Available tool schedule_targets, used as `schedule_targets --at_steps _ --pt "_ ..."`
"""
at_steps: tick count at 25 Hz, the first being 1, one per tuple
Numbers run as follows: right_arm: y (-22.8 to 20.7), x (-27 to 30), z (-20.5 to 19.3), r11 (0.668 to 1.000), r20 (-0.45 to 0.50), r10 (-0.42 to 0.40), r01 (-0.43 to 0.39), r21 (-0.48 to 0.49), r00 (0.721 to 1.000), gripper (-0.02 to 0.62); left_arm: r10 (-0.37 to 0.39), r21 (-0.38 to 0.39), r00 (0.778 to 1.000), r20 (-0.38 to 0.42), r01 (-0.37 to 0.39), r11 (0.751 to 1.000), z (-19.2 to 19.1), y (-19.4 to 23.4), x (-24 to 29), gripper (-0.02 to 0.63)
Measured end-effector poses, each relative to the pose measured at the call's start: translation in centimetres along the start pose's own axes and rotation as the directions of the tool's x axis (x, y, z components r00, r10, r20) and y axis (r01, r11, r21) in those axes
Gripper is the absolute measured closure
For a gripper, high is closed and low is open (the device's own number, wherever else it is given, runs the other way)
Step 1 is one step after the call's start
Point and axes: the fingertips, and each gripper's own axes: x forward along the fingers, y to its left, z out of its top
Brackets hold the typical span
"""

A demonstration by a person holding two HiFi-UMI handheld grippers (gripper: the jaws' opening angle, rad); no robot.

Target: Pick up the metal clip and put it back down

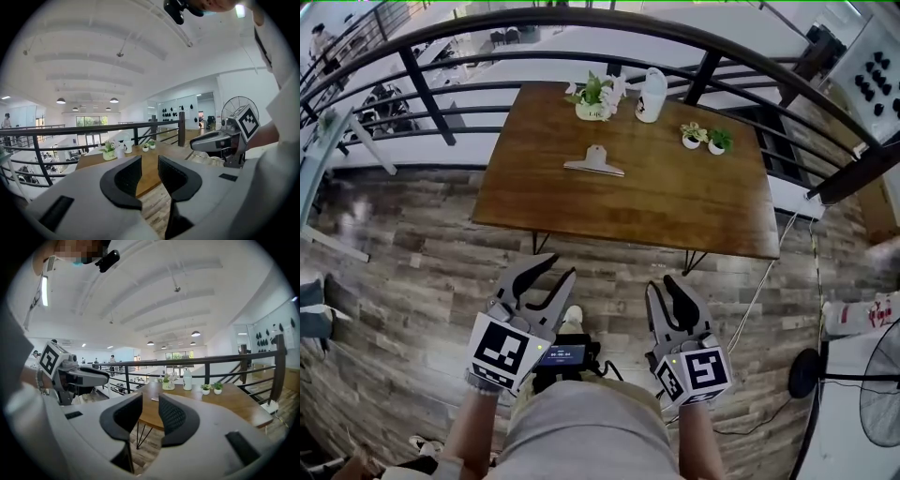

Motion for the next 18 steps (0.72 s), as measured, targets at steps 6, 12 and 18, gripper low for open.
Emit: schedule_targets --at_steps 6,12,18 --pt "-1.8 4.6 1.9 1.000 -0.003 -0.021 0.021 0.004 1.000 0.477 -0.024 0.001 1.000 -0.002 0.024 1.000 1.3 4.0 3.9 0.492" --pt "-3.4 9.2 3.3 0.999 -0.008 -0.035 0.035 0.014 0.999 0.508 -0.047 0.004 0.999 -0.009 0.047 0.999 2.0 7.6 7.7 0.492" --pt "-4.0 12.9 4.1 0.999 -0.013 -0.032 0.032 0.002 0.999 0.479 -0.056 0.003 0.998 -0.017 0.056 0.998 2.0 10.6 10.1 0.492"
